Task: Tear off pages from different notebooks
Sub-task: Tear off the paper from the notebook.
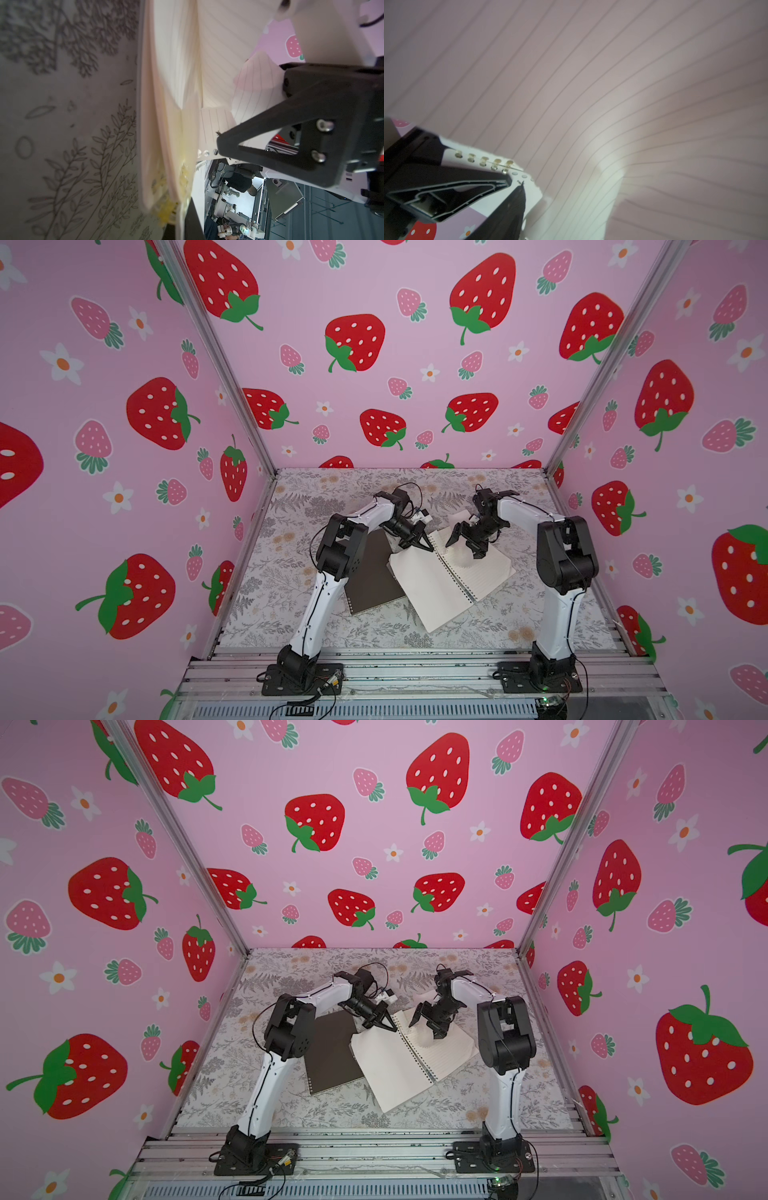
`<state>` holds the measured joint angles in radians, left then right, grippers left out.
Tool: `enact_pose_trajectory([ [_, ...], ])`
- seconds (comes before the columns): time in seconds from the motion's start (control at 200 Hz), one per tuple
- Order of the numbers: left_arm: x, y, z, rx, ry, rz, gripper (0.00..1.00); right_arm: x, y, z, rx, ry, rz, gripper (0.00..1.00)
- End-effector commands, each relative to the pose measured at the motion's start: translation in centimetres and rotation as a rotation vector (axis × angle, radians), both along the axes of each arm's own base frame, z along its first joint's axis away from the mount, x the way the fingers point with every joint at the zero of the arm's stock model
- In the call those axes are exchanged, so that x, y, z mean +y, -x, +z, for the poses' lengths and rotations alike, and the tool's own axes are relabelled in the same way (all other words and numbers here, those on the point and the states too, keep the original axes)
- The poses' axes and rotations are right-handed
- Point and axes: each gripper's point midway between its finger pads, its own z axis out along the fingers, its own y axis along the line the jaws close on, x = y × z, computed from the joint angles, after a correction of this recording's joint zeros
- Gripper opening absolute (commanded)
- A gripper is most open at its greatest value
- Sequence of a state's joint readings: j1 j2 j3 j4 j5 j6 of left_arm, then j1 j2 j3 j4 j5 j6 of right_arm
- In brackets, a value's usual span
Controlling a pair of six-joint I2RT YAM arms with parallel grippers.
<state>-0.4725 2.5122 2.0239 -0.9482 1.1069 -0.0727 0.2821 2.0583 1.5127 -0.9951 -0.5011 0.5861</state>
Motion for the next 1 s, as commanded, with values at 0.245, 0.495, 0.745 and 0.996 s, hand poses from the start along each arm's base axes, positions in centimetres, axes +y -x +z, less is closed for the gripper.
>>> enact_pose_trajectory([
  [0.245, -0.1, 0.6, -0.7, 0.023, -0.003, -0.019, 0.0, 2.6, -1.2, 0.3, -0.007, -0.079, 0.062, 0.62],
  [0.495, -0.1, 0.6, -0.8, 0.021, -0.007, -0.021, 0.0, 3.9, -1.1, 0.4, -0.008, -0.09, 0.122, 0.5],
  [0.745, 0.0, 0.8, -0.7, 0.019, -0.006, -0.026, 0.0, 4.9, -1.1, -0.5, 0.013, -0.083, 0.177, 0.48],
  [0.996, 0.1, 0.9, -0.6, 0.016, -0.009, -0.028, 0.0, 5.0, -1.0, -1.3, 0.036, -0.085, 0.188, 0.05],
])
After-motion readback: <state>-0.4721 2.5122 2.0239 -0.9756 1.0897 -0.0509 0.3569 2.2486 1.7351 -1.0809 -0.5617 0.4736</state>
